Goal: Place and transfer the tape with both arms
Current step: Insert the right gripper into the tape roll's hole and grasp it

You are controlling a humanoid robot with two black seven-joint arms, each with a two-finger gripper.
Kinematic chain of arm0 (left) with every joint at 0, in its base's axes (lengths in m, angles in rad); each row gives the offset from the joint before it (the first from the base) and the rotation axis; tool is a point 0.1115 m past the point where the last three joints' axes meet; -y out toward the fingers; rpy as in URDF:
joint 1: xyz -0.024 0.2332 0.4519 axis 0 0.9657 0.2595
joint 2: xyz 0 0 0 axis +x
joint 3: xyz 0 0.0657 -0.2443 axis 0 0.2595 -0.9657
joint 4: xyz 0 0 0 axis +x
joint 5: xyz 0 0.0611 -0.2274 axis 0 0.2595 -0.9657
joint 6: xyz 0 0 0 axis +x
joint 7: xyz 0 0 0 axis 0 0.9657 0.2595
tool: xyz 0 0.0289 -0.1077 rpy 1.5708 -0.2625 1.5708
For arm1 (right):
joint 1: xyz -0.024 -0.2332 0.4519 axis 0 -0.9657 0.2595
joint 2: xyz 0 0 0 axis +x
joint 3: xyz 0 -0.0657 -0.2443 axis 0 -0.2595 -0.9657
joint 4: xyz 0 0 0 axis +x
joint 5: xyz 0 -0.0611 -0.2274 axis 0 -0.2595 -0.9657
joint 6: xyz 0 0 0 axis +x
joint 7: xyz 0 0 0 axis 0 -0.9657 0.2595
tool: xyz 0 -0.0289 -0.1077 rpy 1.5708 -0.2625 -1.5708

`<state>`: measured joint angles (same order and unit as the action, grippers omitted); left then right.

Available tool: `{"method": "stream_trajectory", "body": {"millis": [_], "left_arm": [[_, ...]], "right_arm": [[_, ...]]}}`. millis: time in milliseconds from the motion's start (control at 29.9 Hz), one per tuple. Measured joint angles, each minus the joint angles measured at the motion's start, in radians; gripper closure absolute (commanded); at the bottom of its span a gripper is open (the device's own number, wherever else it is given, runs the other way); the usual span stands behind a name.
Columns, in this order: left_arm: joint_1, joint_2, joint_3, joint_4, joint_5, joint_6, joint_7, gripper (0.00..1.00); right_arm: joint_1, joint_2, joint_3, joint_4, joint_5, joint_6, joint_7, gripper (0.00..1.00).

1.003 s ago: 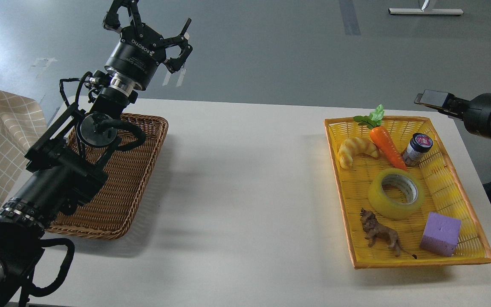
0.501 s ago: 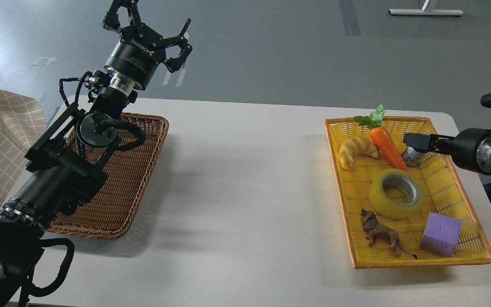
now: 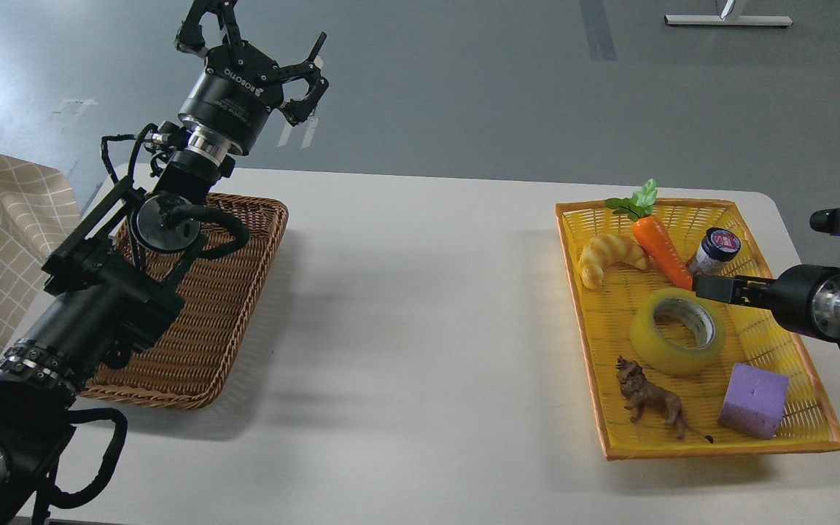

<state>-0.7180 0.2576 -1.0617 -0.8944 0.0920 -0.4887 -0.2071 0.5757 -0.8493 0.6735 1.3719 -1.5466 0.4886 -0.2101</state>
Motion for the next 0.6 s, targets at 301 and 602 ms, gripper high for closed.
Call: {"method": "stream_trajectory", "body": {"millis": [301,602], "left_arm": [[0.001,-0.001,0.0,0.0,0.0,0.0,0.0,0.02],[0.004,-0.003,0.0,0.0,0.0,0.0,0.0,0.02]], "right_arm": [[-0.024,0.003,0.0,0.007,-0.022,0.0,0.0,0.04],[-0.058,0.014,0.0,0.0,-0.061,0.0,0.001,0.17]]}}
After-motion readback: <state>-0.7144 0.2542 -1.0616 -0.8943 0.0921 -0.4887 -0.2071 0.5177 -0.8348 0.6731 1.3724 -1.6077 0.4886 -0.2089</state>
